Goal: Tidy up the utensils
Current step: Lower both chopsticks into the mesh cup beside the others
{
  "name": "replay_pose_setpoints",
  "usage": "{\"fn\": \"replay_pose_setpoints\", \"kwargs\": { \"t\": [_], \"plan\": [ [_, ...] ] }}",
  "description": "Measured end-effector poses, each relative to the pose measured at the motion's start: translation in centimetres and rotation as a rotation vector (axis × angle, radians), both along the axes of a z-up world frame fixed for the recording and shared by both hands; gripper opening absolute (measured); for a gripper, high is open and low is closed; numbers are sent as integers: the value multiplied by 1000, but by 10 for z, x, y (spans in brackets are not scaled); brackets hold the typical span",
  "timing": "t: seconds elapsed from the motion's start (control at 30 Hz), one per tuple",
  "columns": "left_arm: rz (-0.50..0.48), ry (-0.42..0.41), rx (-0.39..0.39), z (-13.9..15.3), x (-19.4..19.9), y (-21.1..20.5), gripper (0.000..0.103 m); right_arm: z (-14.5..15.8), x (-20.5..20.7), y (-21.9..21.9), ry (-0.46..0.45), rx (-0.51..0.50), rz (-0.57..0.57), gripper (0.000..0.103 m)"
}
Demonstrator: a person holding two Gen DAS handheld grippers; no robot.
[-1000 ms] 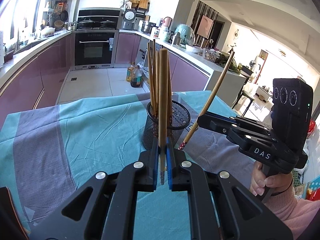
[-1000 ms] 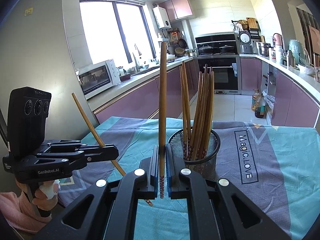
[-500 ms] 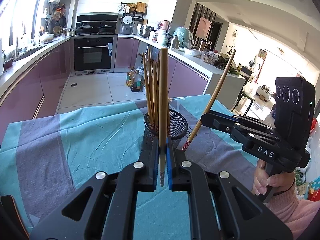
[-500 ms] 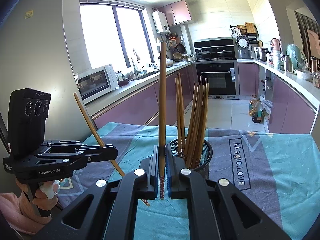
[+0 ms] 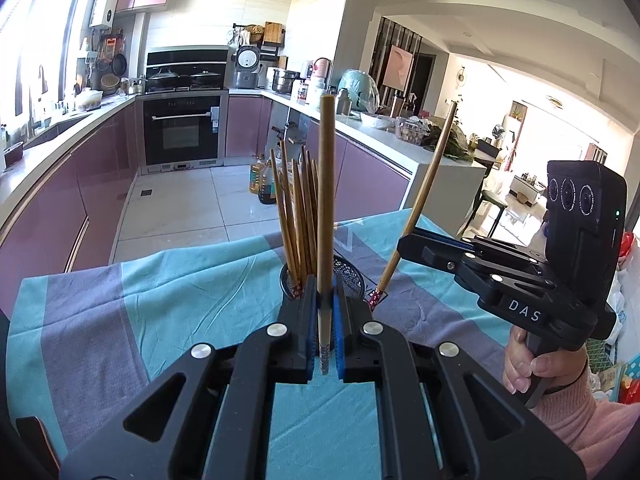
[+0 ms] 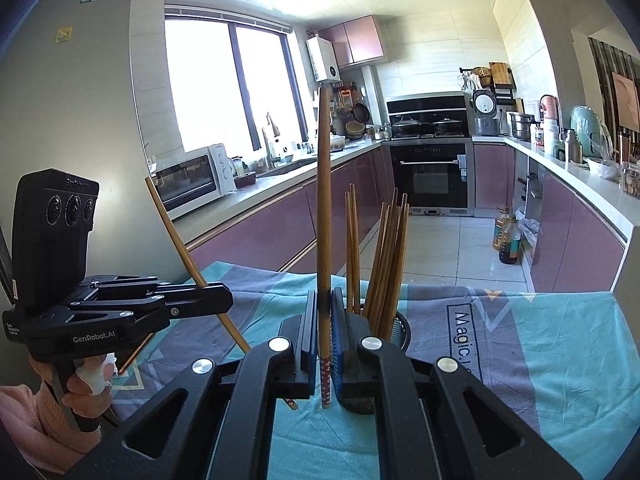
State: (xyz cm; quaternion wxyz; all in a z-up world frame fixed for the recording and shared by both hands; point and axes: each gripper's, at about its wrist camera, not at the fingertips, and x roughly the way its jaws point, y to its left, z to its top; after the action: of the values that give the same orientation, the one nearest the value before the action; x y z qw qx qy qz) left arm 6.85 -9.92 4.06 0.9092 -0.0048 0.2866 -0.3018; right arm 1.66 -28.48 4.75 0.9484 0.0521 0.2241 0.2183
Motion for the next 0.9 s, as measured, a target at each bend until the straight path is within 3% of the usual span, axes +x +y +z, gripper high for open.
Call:
{"fn": "replay_pose_setpoints", "kwargs": {
  "t": [0.9],
  "plan": [
    [8,-76,-42,37,-3,-7,7,26,15,-6,-46,13,-2,6]
  ]
}}
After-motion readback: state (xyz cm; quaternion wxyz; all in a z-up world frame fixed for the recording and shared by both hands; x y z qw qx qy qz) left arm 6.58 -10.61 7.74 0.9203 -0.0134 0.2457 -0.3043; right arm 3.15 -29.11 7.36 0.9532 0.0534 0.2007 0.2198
